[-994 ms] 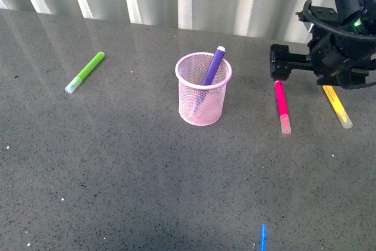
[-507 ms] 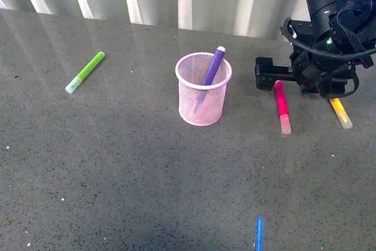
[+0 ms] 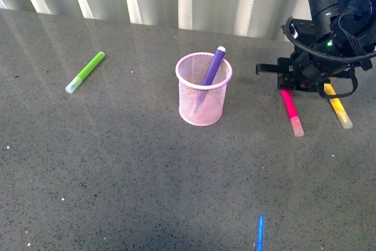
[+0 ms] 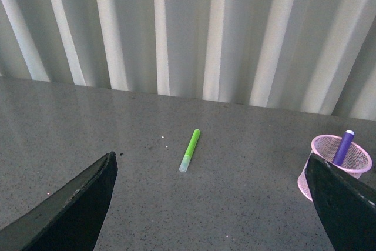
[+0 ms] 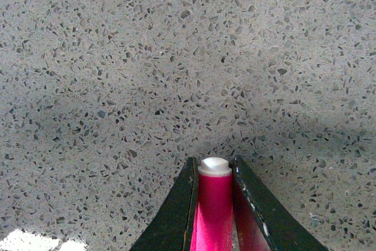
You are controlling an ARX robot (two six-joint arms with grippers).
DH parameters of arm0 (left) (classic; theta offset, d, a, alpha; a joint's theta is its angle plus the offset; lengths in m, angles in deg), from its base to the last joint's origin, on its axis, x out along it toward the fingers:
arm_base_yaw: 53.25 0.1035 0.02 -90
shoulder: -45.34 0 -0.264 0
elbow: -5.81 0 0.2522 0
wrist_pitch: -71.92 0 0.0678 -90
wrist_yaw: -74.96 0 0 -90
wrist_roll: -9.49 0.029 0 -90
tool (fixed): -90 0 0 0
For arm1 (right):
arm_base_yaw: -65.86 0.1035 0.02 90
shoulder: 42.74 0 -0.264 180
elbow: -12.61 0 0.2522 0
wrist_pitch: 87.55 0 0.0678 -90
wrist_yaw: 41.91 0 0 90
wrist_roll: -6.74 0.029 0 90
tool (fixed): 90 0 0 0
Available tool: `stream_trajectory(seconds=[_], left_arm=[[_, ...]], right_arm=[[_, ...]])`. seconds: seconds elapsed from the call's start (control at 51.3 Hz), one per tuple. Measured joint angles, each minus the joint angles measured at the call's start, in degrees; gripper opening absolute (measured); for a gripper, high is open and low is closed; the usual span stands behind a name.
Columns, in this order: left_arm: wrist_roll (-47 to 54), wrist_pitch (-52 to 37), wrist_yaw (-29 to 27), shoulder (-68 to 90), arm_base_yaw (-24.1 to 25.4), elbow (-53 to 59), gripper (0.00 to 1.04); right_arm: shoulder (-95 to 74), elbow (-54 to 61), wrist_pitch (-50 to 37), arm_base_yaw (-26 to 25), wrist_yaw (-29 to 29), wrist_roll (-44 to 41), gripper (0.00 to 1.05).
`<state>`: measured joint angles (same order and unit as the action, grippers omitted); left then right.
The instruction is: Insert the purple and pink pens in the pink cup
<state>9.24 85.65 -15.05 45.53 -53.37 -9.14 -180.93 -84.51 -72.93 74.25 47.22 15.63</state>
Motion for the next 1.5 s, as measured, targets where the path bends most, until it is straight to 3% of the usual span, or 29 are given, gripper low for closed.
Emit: stream_trajectory(seconds=[0.253,0.546,0.877,1.189,1.501], left_arm=[[0.00,0.00,0.00,0.00,0.00,0.00,0.98],[0.00,0.00,0.00,0.00,0.00,0.00,0.98],[0.00,0.00,0.00,0.00,0.00,0.00,0.98],[0.00,0.00,0.00,0.00,0.00,0.00,0.98],[0.00,0.00,0.00,0.00,0.00,0.00,0.98]], right_arm=[[1.46,2.82,-4.09,-0.55,0.15,1.18,0.12],[13.33,12.20,-26.10,-1.60,2.29,3.85,0.12],[25.79,24.15,-58.45,2.78,-11.50,5.97,0.12],[20.06,26.10,-68.94,9.16,-19.87,5.01,0.12],[12.13,22.99,-73.70,11.98,-21.70,5.90,0.12]])
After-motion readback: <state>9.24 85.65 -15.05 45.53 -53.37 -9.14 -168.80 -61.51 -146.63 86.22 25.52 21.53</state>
